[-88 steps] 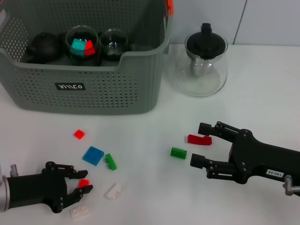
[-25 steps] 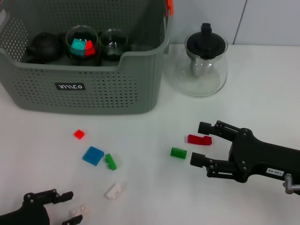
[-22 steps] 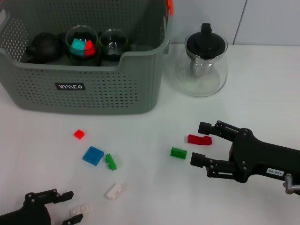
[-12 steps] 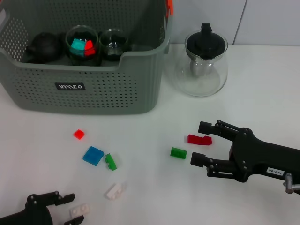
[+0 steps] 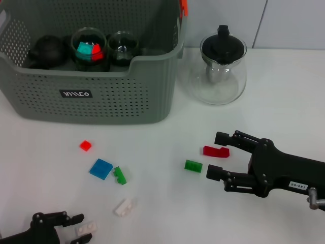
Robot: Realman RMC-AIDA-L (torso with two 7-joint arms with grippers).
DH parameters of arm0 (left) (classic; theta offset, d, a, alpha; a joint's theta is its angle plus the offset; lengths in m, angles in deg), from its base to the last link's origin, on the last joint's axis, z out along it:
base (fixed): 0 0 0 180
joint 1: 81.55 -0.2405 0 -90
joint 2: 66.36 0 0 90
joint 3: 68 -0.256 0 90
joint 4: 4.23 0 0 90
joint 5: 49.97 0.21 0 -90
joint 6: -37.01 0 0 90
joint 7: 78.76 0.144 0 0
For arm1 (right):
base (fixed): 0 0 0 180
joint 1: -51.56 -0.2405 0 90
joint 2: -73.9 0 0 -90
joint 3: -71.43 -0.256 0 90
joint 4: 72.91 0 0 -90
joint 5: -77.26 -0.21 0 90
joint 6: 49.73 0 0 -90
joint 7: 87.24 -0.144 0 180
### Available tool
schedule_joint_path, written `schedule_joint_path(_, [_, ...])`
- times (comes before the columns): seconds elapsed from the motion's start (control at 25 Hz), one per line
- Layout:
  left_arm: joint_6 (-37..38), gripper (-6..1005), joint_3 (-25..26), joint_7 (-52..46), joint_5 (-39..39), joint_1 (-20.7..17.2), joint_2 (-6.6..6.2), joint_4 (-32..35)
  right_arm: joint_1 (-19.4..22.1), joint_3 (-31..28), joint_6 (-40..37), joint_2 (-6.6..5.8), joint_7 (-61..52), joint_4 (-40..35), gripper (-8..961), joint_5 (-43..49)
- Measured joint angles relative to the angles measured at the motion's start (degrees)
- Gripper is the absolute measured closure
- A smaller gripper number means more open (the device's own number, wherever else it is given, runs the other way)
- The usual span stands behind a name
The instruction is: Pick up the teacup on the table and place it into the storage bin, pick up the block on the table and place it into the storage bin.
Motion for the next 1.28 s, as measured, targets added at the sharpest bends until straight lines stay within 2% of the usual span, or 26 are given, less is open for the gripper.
schedule_joint_path(0.24, [0.00, 604, -0.06, 0.87, 0.14, -0.06, 0.00, 0.00, 0.00, 0.03, 0.00, -0.06, -0.14, 0.00, 9, 0.00])
schedule_joint_path(0.76, [0.23, 772, 0.91, 1.41, -0.03, 0.07, 0.00, 0.31, -0.09, -0.01, -0.55, -0.09, -0.22, 0.00, 9, 0.00])
schedule_joint_path(0.88, [2.38, 819, 1.91, 1.19, -0.04, 0.10, -0.18, 0.65, -0.09, -0.01, -0.56, -0.09, -0.23, 0.00, 9, 0.01])
schedule_joint_path(1.04, [12.40, 810, 7.67, -1.86, -0.34, 1.17, -1.05, 3.43, -0.09, 0.00, -0.56, -0.08, -0.22, 0.00, 9, 0.00])
schedule_joint_path(1.12, [17.69, 806, 11.03, -4.35, -1.51, 2.45, -2.06, 4.41, -0.09, 0.00, -0.42, -0.08, -0.23, -0.08, 9, 0.00])
schedule_joint_path(1.2, [20.55, 801, 13.30, -8.39, -4.69, 4.23, -3.09, 4.33, -0.13, 0.00, -0.11, -0.05, -0.17, -0.20, 9, 0.00])
schedule_joint_path(1.24, [21.29, 799, 14.22, -13.95, -9.42, 6.13, -3.69, 3.99, -0.21, 0.00, -0.02, -0.02, -0.11, -0.21, 9, 0.00])
schedule_joint_path(1.28, [21.29, 797, 14.22, -13.95, -9.42, 6.13, -3.69, 3.99, -0.31, 0.01, 0.06, -0.01, -0.09, -0.21, 9, 0.01])
